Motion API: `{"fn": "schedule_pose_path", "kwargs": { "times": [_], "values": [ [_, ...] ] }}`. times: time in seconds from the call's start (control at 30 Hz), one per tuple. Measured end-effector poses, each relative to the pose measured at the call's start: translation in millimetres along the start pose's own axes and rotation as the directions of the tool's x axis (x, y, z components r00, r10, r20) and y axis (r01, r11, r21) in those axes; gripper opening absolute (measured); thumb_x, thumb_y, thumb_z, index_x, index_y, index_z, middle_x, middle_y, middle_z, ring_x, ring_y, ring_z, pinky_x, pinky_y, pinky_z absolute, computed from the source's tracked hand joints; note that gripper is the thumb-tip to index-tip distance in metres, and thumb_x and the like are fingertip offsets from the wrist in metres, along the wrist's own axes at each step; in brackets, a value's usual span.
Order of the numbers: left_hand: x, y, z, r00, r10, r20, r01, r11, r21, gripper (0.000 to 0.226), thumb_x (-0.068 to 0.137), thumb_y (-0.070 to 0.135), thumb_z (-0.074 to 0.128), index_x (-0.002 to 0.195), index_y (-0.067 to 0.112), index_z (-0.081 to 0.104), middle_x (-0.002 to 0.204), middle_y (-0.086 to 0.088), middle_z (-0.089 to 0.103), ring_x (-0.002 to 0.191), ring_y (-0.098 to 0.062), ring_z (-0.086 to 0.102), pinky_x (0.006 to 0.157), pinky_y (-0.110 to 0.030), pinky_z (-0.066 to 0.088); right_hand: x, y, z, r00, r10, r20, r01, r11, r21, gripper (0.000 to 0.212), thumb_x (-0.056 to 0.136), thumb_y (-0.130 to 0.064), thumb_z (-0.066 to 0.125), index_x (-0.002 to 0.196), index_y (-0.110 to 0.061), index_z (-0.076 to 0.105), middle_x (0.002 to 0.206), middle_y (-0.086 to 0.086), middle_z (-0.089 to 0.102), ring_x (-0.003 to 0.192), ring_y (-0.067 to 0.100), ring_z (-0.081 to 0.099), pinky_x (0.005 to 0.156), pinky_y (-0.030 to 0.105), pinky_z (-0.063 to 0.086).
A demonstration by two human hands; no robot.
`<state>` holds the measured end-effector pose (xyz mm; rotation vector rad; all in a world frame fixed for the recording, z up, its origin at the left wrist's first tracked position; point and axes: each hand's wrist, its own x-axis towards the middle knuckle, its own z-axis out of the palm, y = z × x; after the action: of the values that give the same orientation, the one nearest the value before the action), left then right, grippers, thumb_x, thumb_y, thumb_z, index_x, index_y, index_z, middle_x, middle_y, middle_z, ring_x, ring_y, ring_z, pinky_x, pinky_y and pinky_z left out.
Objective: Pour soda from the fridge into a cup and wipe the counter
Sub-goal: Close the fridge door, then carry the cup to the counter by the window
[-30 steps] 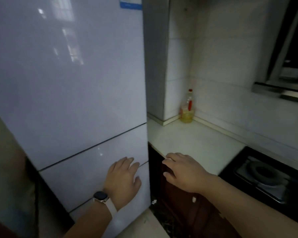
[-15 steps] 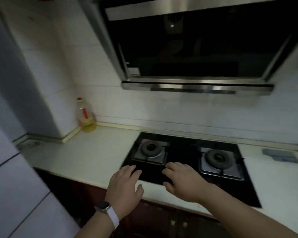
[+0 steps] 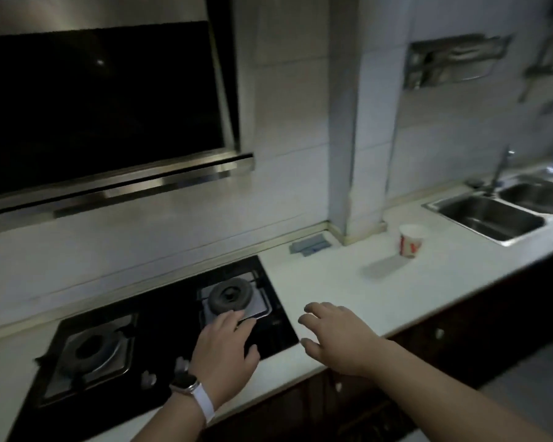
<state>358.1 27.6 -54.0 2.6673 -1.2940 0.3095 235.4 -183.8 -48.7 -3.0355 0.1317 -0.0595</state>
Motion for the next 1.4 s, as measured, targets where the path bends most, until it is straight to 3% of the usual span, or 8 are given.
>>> {"fn": "schedule_pose_path", "kwargs": {
  "times": [0.13, 0.27, 0.47, 0.57, 0.7, 0.87, 1.27, 1.4],
  "values": [
    [50, 48, 30, 0.987, 0.149, 0.058, -0.146, 0.988, -0.057, 0.041, 0.069, 0.039, 0.064, 0.105, 0.022, 0.074, 0.109, 0.002, 0.07, 0.103, -0.021, 0.067, 0.077, -0.036, 0.057, -38, 50, 5, 0.983, 0.183, 0.016, -0.184, 0.983, 0.029, 0.049, 0.095, -0.045, 0.04, 0.134, -0.017, 0.05, 0.14, 0.005, 0.046, 0.123, 0.027, 0.047, 0.099, 0.04, 0.041],
    [94, 89, 61, 0.951, 0.287, 0.113, -0.274, 0.954, -0.118, 0.045, 0.071, 0.043, 0.049, 0.101, 0.021, 0.075, 0.108, 0.0, 0.072, 0.099, -0.023, 0.068, 0.075, -0.037, 0.058, -65, 91, 7, 0.945, 0.326, 0.028, -0.327, 0.945, 0.028, 0.064, 0.086, -0.052, 0.024, 0.133, -0.017, 0.05, 0.139, 0.005, 0.048, 0.12, 0.028, 0.05, 0.096, 0.041, 0.044],
    [163, 126, 111, 0.928, 0.329, 0.175, -0.265, 0.912, -0.311, 0.056, 0.075, 0.049, 0.043, 0.116, 0.023, 0.071, 0.125, -0.002, 0.065, 0.117, -0.025, 0.06, 0.086, -0.04, 0.053, -64, 153, 18, 0.877, 0.477, 0.06, -0.478, 0.878, 0.008, 0.051, 0.092, -0.047, 0.039, 0.134, -0.02, 0.048, 0.136, 0.003, 0.049, 0.119, 0.026, 0.05, 0.094, 0.042, 0.045],
    [199, 127, 134, 0.922, 0.331, 0.203, -0.253, 0.909, -0.331, 0.064, 0.075, 0.053, 0.038, 0.124, 0.023, 0.066, 0.134, -0.003, 0.06, 0.126, -0.025, 0.052, 0.095, -0.04, 0.048, -39, 180, 23, 0.859, 0.505, 0.091, -0.506, 0.862, -0.006, 0.06, 0.087, -0.053, 0.029, 0.134, -0.02, 0.048, 0.137, 0.002, 0.049, 0.119, 0.026, 0.05, 0.095, 0.042, 0.045],
    [252, 117, 160, 0.916, 0.332, 0.226, -0.244, 0.907, -0.343, 0.071, 0.073, 0.056, 0.033, 0.127, 0.023, 0.064, 0.139, -0.005, 0.056, 0.129, -0.025, 0.05, 0.099, -0.041, 0.046, 6, 214, 26, 0.851, 0.511, 0.117, -0.513, 0.858, -0.021, 0.052, 0.094, -0.048, 0.041, 0.136, -0.02, 0.047, 0.14, 0.001, 0.047, 0.122, 0.025, 0.048, 0.097, 0.038, 0.043],
    [305, 115, 187, 0.871, 0.374, 0.32, -0.267, 0.905, -0.331, 0.06, 0.087, 0.052, 0.042, 0.143, 0.03, 0.045, 0.155, 0.003, 0.035, 0.142, -0.017, 0.028, 0.109, -0.033, 0.032, 38, 249, 23, 0.83, 0.54, 0.141, -0.54, 0.841, -0.04, 0.051, 0.096, -0.048, 0.041, 0.139, -0.021, 0.043, 0.141, 0.0, 0.045, 0.124, 0.022, 0.045, 0.1, 0.036, 0.041],
    [391, 163, 218, 0.821, 0.421, 0.386, -0.322, 0.899, -0.296, 0.058, 0.088, 0.048, 0.047, 0.142, 0.025, 0.047, 0.152, -0.001, 0.039, 0.14, -0.02, 0.033, 0.106, -0.036, 0.035, 46, 338, 35, 0.751, 0.636, 0.175, -0.645, 0.764, -0.011, 0.052, 0.096, -0.051, 0.041, 0.14, -0.023, 0.043, 0.143, -0.001, 0.044, 0.125, 0.022, 0.045, 0.1, 0.036, 0.042],
    [414, 192, 232, 0.804, 0.379, 0.458, -0.267, 0.918, -0.292, 0.067, 0.078, 0.052, 0.032, 0.134, 0.023, 0.052, 0.143, -0.001, 0.047, 0.133, -0.022, 0.04, 0.103, -0.034, 0.038, 49, 379, 52, 0.75, 0.625, 0.216, -0.642, 0.766, 0.014, 0.053, 0.096, -0.052, 0.041, 0.14, -0.024, 0.043, 0.142, -0.001, 0.044, 0.124, 0.022, 0.046, 0.1, 0.036, 0.043]
  ]
}}
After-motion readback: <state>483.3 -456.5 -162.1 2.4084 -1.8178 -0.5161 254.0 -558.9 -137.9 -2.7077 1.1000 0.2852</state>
